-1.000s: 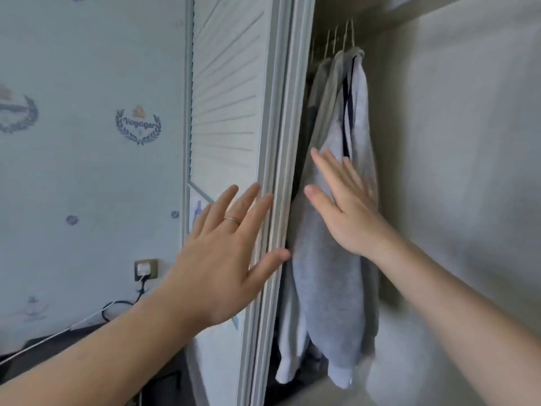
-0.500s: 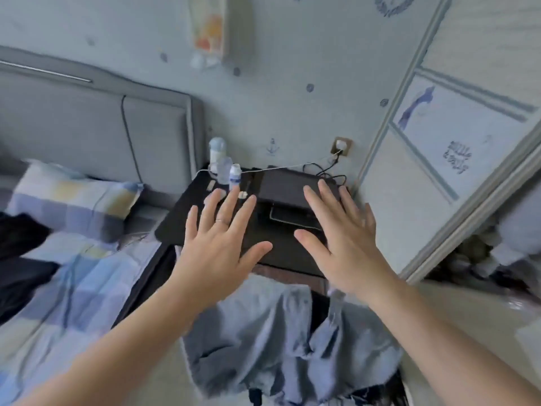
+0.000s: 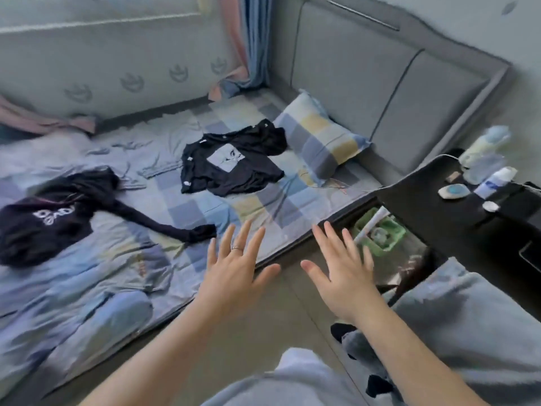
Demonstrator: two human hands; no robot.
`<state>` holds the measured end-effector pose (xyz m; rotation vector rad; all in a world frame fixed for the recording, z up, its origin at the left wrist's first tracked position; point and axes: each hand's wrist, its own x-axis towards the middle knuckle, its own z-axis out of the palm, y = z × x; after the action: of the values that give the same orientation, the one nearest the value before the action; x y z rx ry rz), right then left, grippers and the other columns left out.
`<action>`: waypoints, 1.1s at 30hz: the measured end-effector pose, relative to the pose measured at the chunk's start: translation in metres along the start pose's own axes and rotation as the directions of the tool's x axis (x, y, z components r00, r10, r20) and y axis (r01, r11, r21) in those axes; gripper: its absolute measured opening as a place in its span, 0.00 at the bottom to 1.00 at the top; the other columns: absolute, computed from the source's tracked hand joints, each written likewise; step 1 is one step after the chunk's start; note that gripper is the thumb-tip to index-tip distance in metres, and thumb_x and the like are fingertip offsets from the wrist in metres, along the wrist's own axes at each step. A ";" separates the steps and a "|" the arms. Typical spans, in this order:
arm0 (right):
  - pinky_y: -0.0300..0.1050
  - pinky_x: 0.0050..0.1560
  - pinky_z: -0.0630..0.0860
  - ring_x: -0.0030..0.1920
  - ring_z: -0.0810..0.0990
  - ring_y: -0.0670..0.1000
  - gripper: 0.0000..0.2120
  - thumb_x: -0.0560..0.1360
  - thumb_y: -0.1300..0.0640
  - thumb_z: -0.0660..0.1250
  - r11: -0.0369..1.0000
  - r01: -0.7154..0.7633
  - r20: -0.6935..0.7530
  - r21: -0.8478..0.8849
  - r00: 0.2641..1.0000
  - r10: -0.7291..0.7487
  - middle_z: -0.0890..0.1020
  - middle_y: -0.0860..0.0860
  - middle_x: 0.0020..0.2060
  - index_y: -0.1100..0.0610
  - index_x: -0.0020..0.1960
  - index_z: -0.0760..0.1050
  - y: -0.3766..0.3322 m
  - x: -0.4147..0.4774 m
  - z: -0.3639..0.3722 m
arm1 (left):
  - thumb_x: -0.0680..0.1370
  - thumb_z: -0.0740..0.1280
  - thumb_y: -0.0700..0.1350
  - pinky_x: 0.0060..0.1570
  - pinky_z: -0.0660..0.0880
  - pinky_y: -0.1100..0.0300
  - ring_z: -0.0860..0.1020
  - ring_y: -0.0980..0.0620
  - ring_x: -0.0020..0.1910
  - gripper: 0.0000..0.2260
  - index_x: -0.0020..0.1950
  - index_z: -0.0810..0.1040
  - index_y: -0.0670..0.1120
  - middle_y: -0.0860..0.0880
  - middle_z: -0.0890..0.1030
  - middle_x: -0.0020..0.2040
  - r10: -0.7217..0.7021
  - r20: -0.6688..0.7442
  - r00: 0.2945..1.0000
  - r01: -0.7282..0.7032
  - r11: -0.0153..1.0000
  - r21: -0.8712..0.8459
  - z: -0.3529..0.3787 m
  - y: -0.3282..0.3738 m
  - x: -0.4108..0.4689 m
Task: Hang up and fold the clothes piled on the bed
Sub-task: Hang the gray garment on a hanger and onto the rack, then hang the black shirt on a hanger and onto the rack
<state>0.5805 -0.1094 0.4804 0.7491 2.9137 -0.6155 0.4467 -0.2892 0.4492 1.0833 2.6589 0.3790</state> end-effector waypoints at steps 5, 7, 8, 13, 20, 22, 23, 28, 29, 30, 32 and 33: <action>0.61 0.77 0.34 0.79 0.35 0.47 0.32 0.79 0.30 0.44 0.985 0.172 0.145 -0.024 0.975 -0.167 0.40 0.37 0.80 0.35 0.79 0.36 -0.045 0.056 0.039 | 0.71 0.35 0.75 0.77 0.39 0.43 0.35 0.51 0.80 0.40 0.81 0.41 0.61 0.56 0.38 0.82 -0.260 0.005 0.966 0.259 0.962 -0.084 0.002 -0.075 -0.021; 0.61 0.76 0.34 0.79 0.35 0.46 0.32 0.79 0.30 0.44 0.974 0.224 0.186 -0.022 0.959 -0.216 0.39 0.37 0.80 0.33 0.78 0.35 -0.060 0.079 0.050 | 0.72 0.36 0.74 0.78 0.39 0.43 0.36 0.51 0.80 0.40 0.82 0.42 0.60 0.55 0.40 0.82 -0.338 0.012 0.941 0.338 0.937 -0.095 0.002 -0.100 -0.023; 0.61 0.76 0.34 0.79 0.34 0.46 0.32 0.79 0.30 0.44 0.969 0.247 0.204 -0.025 0.950 -0.237 0.39 0.36 0.80 0.33 0.77 0.34 -0.068 0.092 0.056 | 0.72 0.37 0.74 0.78 0.39 0.43 0.36 0.51 0.80 0.39 0.82 0.42 0.60 0.55 0.40 0.82 -0.372 0.017 0.928 0.372 0.923 -0.098 0.002 -0.112 -0.022; 0.61 0.77 0.35 0.80 0.35 0.48 0.31 0.80 0.32 0.46 0.943 0.331 0.278 -0.028 0.909 -0.311 0.38 0.37 0.80 0.33 0.78 0.35 -0.106 0.166 0.078 | 0.79 0.45 0.71 0.77 0.41 0.43 0.38 0.51 0.81 0.34 0.82 0.45 0.59 0.55 0.43 0.83 -0.492 0.023 0.870 0.490 0.862 -0.130 -0.001 -0.172 0.004; 0.61 0.77 0.38 0.81 0.39 0.48 0.32 0.81 0.34 0.50 0.919 0.393 0.351 0.018 0.858 -0.374 0.43 0.39 0.81 0.36 0.80 0.40 -0.164 0.275 0.089 | 0.80 0.49 0.69 0.78 0.46 0.44 0.43 0.49 0.81 0.32 0.82 0.50 0.58 0.53 0.49 0.83 -0.600 0.021 0.800 0.599 0.794 -0.103 -0.034 -0.245 0.060; 0.61 0.77 0.38 0.81 0.40 0.48 0.31 0.82 0.35 0.50 0.917 0.397 0.381 0.040 0.843 -0.381 0.44 0.38 0.81 0.37 0.80 0.41 -0.175 0.300 0.092 | 0.81 0.51 0.68 0.77 0.47 0.44 0.45 0.49 0.81 0.31 0.81 0.52 0.58 0.53 0.50 0.83 -0.630 0.028 0.776 0.629 0.769 -0.114 -0.043 -0.260 0.071; 0.60 0.77 0.38 0.80 0.40 0.47 0.31 0.82 0.35 0.51 0.919 0.392 0.393 0.052 0.837 -0.379 0.44 0.38 0.81 0.37 0.80 0.42 -0.179 0.308 0.094 | 0.81 0.51 0.67 0.77 0.48 0.44 0.46 0.49 0.81 0.31 0.81 0.52 0.59 0.53 0.51 0.83 -0.646 0.033 0.763 0.644 0.755 -0.123 -0.046 -0.265 0.074; 0.62 0.77 0.38 0.81 0.40 0.49 0.31 0.81 0.34 0.51 0.893 0.444 0.433 0.070 0.793 -0.428 0.46 0.40 0.81 0.37 0.81 0.43 -0.223 0.371 0.106 | 0.80 0.51 0.67 0.78 0.48 0.45 0.46 0.50 0.81 0.31 0.81 0.52 0.59 0.54 0.51 0.82 -0.711 0.031 0.703 0.705 0.690 -0.165 -0.067 -0.299 0.103; 0.62 0.77 0.39 0.81 0.40 0.49 0.31 0.81 0.34 0.50 0.886 0.459 0.437 0.064 0.785 -0.438 0.45 0.40 0.81 0.37 0.81 0.43 -0.233 0.381 0.109 | 0.81 0.51 0.67 0.78 0.48 0.45 0.46 0.50 0.81 0.30 0.81 0.52 0.59 0.54 0.51 0.82 -0.716 0.033 0.697 0.710 0.685 -0.164 -0.071 -0.307 0.110; 0.62 0.77 0.39 0.81 0.40 0.50 0.32 0.81 0.34 0.50 0.880 0.471 0.446 0.058 0.777 -0.445 0.45 0.40 0.81 0.38 0.81 0.43 -0.241 0.389 0.111 | 0.81 0.52 0.67 0.78 0.48 0.45 0.46 0.50 0.81 0.30 0.81 0.52 0.59 0.54 0.52 0.82 -0.717 0.036 0.696 0.712 0.684 -0.155 -0.075 -0.314 0.115; 0.63 0.77 0.38 0.81 0.39 0.50 0.32 0.81 0.33 0.49 0.876 0.478 0.449 0.059 0.771 -0.451 0.44 0.40 0.81 0.38 0.81 0.42 -0.254 0.398 0.117 | 0.81 0.52 0.66 0.78 0.48 0.45 0.46 0.50 0.81 0.30 0.81 0.52 0.59 0.54 0.51 0.83 -0.716 0.049 0.697 0.714 0.684 -0.149 -0.079 -0.326 0.126; 0.63 0.77 0.37 0.81 0.39 0.50 0.32 0.81 0.33 0.49 0.873 0.484 0.446 0.060 0.770 -0.457 0.44 0.40 0.81 0.37 0.80 0.41 -0.260 0.402 0.120 | 0.81 0.52 0.66 0.78 0.48 0.45 0.45 0.50 0.81 0.30 0.82 0.52 0.58 0.54 0.51 0.83 -0.709 0.058 0.703 0.709 0.690 -0.145 -0.081 -0.333 0.131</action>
<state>0.0998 -0.1856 0.3981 -0.1527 2.6453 -0.6276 0.1148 -0.4382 0.3990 -0.0556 2.7279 0.4050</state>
